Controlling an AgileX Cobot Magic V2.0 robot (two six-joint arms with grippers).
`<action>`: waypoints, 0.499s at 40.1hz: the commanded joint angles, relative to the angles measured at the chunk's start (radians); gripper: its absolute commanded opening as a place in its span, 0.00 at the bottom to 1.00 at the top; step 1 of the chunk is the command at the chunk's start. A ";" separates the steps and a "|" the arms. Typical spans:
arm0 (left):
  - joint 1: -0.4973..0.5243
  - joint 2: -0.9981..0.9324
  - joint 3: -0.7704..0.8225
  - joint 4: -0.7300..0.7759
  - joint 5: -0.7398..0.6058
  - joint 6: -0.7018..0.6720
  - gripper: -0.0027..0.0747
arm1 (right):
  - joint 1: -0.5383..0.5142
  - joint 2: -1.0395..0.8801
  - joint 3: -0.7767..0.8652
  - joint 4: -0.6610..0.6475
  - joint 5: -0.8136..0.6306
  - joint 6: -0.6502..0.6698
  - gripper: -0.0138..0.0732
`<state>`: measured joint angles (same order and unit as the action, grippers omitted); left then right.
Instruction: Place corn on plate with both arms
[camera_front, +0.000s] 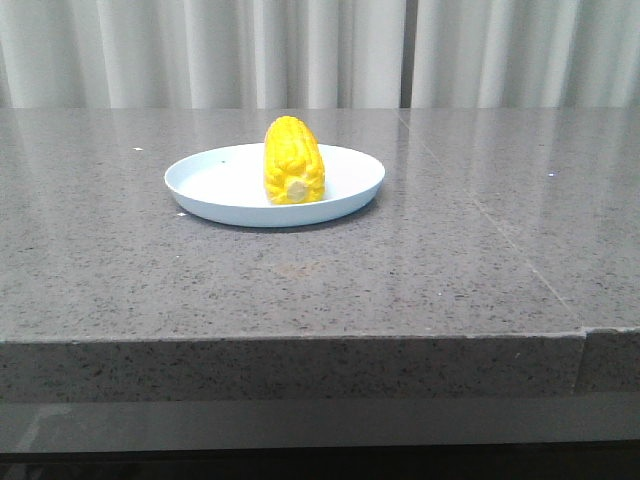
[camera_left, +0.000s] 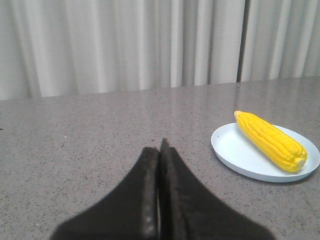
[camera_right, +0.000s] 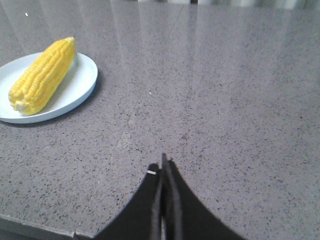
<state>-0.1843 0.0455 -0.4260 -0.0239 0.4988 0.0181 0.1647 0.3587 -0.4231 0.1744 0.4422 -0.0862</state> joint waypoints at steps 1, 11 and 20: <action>0.001 0.013 -0.023 -0.004 -0.083 -0.010 0.01 | -0.007 -0.086 0.016 -0.007 -0.078 -0.012 0.08; 0.001 0.013 -0.023 -0.004 -0.083 -0.010 0.01 | -0.007 -0.164 0.029 -0.007 -0.072 -0.012 0.08; 0.001 0.013 -0.023 -0.004 -0.083 -0.010 0.01 | -0.007 -0.164 0.029 -0.007 -0.072 -0.012 0.08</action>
<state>-0.1843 0.0455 -0.4260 -0.0239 0.4988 0.0181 0.1647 0.1857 -0.3712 0.1744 0.4461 -0.0870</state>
